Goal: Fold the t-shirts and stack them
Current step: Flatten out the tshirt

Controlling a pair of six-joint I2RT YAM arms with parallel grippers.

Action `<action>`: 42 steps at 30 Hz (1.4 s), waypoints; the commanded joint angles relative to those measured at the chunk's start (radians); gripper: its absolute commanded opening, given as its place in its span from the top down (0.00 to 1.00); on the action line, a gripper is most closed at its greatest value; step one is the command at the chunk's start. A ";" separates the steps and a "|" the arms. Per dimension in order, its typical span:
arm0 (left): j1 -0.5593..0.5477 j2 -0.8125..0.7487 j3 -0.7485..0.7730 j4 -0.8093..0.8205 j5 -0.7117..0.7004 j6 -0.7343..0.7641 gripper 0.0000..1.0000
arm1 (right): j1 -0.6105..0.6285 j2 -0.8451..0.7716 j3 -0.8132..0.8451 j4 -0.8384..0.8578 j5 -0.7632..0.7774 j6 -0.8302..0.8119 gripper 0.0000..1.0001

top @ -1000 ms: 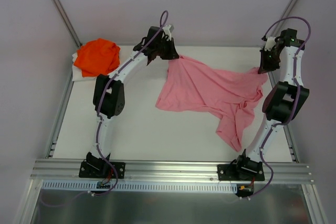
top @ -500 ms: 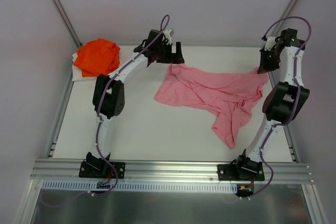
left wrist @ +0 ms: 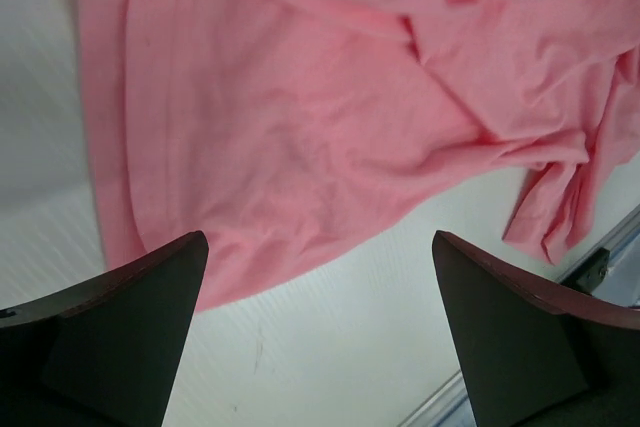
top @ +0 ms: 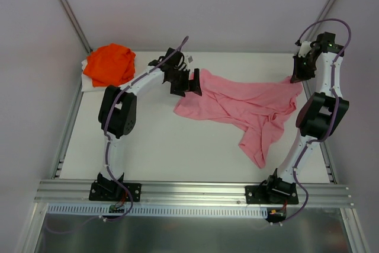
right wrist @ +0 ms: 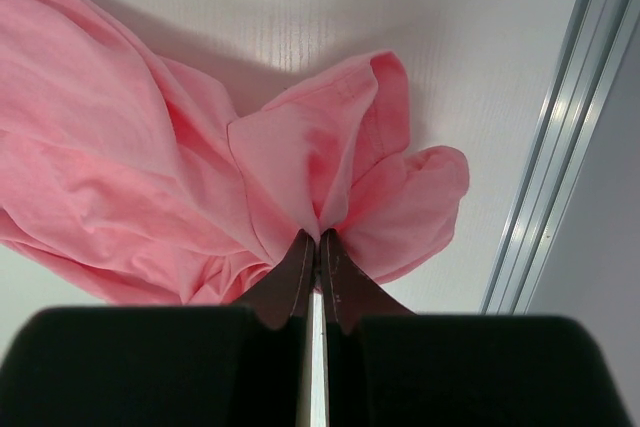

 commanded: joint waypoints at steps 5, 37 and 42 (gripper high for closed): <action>-0.015 0.045 -0.014 -0.183 0.051 -0.046 0.11 | 0.007 -0.086 0.007 -0.004 -0.013 0.017 1.00; 0.025 -0.297 -0.330 -0.005 -0.016 -0.007 0.24 | 0.006 -0.113 0.001 0.002 -0.025 0.024 1.00; 0.023 -0.346 -0.302 0.079 -0.074 0.018 0.08 | 0.006 -0.121 -0.011 0.004 -0.025 0.021 1.00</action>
